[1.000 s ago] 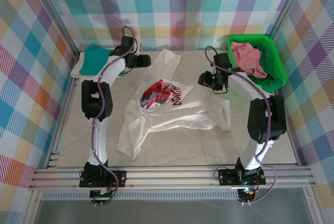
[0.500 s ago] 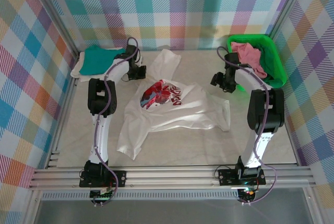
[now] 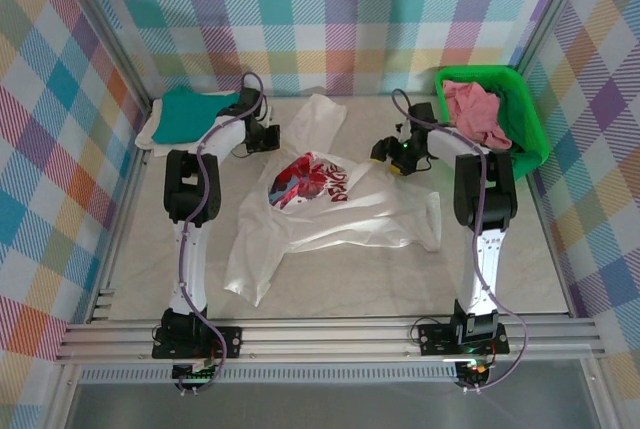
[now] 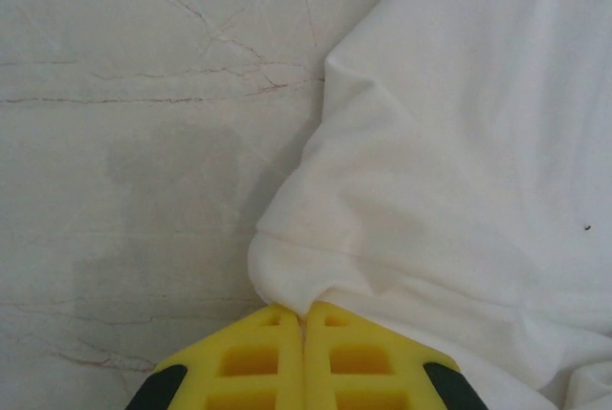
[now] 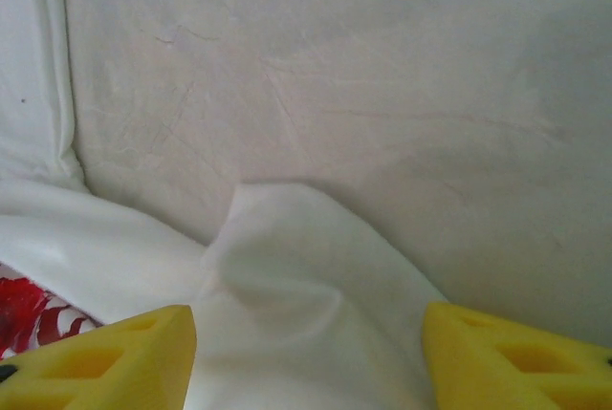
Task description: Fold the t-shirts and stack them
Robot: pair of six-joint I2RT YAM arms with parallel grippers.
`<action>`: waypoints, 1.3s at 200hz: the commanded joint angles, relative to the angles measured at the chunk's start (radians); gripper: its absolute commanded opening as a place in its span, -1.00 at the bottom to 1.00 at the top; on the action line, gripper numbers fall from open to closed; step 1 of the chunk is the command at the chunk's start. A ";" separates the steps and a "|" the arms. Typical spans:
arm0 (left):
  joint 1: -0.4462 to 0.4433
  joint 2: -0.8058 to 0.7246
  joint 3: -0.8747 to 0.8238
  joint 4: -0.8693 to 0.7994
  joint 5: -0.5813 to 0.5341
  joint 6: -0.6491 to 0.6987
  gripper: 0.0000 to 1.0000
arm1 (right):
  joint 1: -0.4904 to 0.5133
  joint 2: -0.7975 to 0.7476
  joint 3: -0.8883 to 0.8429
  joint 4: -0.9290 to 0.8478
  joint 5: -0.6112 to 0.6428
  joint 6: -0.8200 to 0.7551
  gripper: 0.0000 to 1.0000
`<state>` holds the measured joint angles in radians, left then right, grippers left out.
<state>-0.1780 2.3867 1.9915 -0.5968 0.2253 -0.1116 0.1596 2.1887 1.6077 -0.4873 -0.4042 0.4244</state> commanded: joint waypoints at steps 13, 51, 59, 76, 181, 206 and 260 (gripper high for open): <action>0.009 -0.017 0.024 -0.001 0.018 -0.012 -1.00 | 0.021 0.051 0.064 0.030 -0.056 -0.026 -0.15; 0.008 -0.003 0.025 0.018 0.029 -0.025 0.15 | 0.031 0.010 0.059 0.042 -0.017 -0.021 -0.56; 0.007 0.006 0.033 0.016 0.043 -0.026 0.22 | 0.032 -0.004 0.057 0.033 0.002 -0.024 -0.59; 0.006 0.029 0.056 0.004 0.065 -0.027 0.28 | 0.034 -0.041 0.041 0.024 0.046 -0.027 -0.93; 0.058 -0.100 -0.121 0.163 0.000 -0.095 -1.00 | 0.036 -0.333 -0.048 -0.009 0.308 -0.078 -1.00; 0.081 -0.129 -0.135 0.149 -0.090 -0.095 -1.00 | 0.034 -0.368 -0.042 -0.036 0.432 -0.094 -1.00; 0.117 -0.214 -0.200 0.170 -0.233 -0.085 -1.00 | 0.034 -0.460 -0.088 -0.023 0.310 -0.063 -0.78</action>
<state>-0.0826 2.2395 1.8103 -0.4545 0.0845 -0.1982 0.1932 1.8008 1.5276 -0.5186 -0.0120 0.3576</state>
